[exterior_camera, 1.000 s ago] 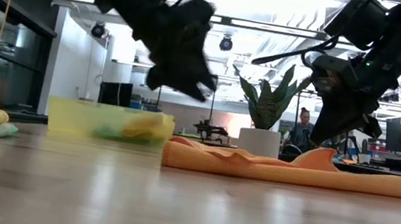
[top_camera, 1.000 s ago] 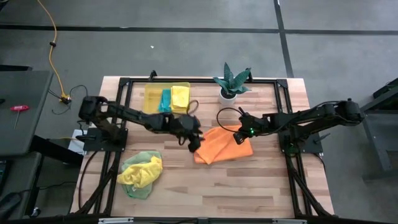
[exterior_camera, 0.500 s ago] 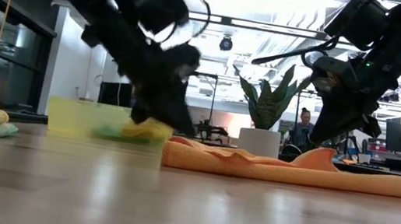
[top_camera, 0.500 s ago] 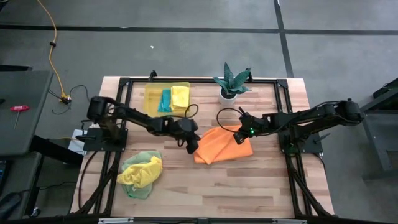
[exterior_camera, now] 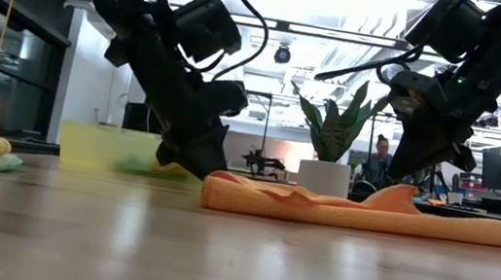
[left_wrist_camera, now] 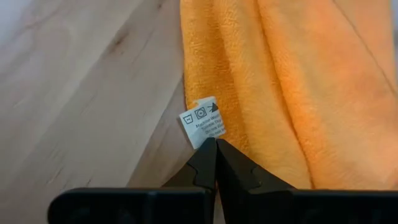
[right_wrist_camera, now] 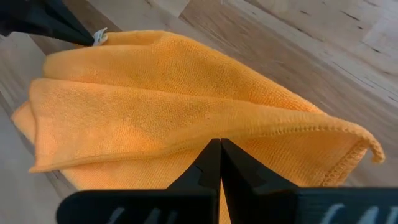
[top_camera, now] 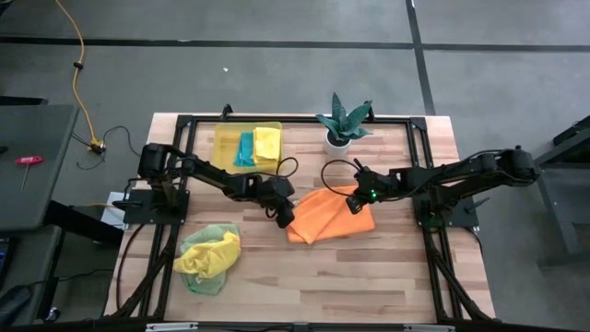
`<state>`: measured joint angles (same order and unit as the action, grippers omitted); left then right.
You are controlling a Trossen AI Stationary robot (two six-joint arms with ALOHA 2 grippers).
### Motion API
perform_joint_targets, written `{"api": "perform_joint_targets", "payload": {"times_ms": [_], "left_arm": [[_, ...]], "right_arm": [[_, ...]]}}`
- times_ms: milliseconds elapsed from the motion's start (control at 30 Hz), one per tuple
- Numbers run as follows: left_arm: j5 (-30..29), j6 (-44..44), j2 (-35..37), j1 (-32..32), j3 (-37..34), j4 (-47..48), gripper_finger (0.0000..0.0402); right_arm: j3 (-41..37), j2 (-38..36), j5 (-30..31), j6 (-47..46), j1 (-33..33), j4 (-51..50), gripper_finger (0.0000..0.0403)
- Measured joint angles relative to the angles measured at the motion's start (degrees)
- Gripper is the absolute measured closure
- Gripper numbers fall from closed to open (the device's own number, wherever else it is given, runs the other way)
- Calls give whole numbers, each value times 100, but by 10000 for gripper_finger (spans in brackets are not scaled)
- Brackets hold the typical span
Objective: Fold microfiber towels
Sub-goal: Fold the orange microfiber cloth
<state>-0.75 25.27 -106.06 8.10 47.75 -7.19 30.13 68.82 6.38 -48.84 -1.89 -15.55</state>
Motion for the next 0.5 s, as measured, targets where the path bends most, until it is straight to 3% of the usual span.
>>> {"api": "perform_joint_targets", "payload": {"times_ms": [500], "left_arm": [[-891,-1431,90,321,598,945,401]], "right_arm": [[0,0,40,-173,41,-82,403]]}}
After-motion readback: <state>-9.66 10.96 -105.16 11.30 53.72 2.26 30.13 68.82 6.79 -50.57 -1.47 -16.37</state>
